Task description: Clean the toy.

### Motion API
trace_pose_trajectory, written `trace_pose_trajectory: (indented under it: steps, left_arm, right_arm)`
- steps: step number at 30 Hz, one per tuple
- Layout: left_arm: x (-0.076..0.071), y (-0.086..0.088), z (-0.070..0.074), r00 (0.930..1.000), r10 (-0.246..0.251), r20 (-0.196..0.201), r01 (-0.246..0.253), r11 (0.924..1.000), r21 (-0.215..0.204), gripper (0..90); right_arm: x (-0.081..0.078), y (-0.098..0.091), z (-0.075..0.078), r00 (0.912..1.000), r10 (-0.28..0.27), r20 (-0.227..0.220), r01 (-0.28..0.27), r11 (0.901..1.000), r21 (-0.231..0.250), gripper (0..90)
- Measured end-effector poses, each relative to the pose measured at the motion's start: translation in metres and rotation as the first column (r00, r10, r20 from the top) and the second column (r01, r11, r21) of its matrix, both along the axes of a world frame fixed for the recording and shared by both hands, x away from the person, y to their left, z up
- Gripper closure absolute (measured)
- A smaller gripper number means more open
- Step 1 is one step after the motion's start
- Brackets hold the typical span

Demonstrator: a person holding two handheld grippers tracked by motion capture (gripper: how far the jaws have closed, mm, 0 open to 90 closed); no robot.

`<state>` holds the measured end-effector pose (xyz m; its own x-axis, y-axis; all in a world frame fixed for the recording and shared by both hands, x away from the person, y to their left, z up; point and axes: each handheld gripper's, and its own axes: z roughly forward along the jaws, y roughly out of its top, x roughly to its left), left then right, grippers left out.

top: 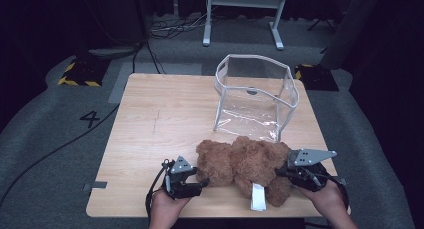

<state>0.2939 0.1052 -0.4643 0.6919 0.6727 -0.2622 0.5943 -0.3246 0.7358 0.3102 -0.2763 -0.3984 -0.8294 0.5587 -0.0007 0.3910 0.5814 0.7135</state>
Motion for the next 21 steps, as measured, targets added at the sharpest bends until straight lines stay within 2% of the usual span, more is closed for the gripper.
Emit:
trace_pose_trajectory:
  steps: [3, 5, 7, 8, 11, 13, 14, 15, 16, 20, 21]
  left_arm:
    - [0.001, -0.007, -0.002, 0.9997, -0.024, 0.002, 0.024, 0.9997, 0.006, 40.6]
    - [0.001, -0.011, -0.002, 0.9997, -0.021, 0.012, 0.020, 0.9997, 0.011, 41.6]
    - [0.001, -0.012, -0.001, 0.9994, -0.015, 0.030, 0.014, 0.9999, 0.006, 50.7]
    - [0.001, -0.011, 0.000, 0.9991, -0.011, 0.040, 0.011, 0.9999, 0.004, 58.2]
    - [-0.001, -0.007, 0.003, 0.9986, 0.001, 0.053, -0.001, 1.0000, 0.001, 80.7]
    - [-0.001, -0.007, 0.004, 0.9979, -0.002, 0.064, 0.001, 0.9999, 0.014, 88.1]
    - [-0.002, -0.007, 0.004, 0.9979, -0.005, 0.065, 0.004, 0.9998, 0.019, 88.6]
    - [-0.002, -0.007, 0.004, 0.9979, -0.005, 0.065, 0.004, 0.9998, 0.019, 89.0]
    - [-0.003, -0.008, 0.004, 0.9977, -0.013, 0.067, 0.011, 0.9997, 0.022, 89.2]
    - [-0.004, -0.007, 0.004, 0.9976, -0.022, 0.066, 0.020, 0.9993, 0.032, 89.4]
    - [-0.004, -0.007, 0.004, 0.9977, -0.022, 0.063, 0.020, 0.9993, 0.031, 89.4]
  right_arm:
    - [0.001, -0.005, -0.004, 1.0000, 0.001, 0.000, -0.001, 1.0000, 0.003, 87.3]
    - [0.002, -0.007, -0.004, 0.9999, 0.015, 0.001, -0.015, 0.9999, 0.003, 81.0]
    - [0.003, -0.009, -0.005, 0.9999, 0.012, -0.012, -0.012, 0.9998, 0.017, 69.4]
    - [0.004, -0.011, -0.005, 0.9996, 0.011, -0.024, -0.010, 0.9997, 0.023, 65.6]
    - [0.006, -0.022, -0.005, 0.9994, -0.014, -0.032, 0.015, 0.9990, 0.042, 59.7]
    - [0.009, -0.031, -0.005, 0.9982, -0.041, -0.043, 0.043, 0.9979, 0.048, 58.5]
    - [0.011, -0.036, -0.006, 0.9968, -0.064, -0.047, 0.066, 0.9971, 0.038, 57.3]
    - [0.011, -0.036, -0.006, 0.9968, -0.064, -0.047, 0.066, 0.9971, 0.038, 57.3]
    - [0.018, -0.047, -0.010, 0.9895, -0.133, -0.058, 0.134, 0.9908, 0.018, 51.3]
    - [0.031, -0.061, -0.021, 0.9723, -0.219, -0.083, 0.217, 0.9758, -0.027, 44.5]
    - [0.035, -0.064, -0.027, 0.9663, -0.243, -0.086, 0.239, 0.9696, -0.054, 42.8]
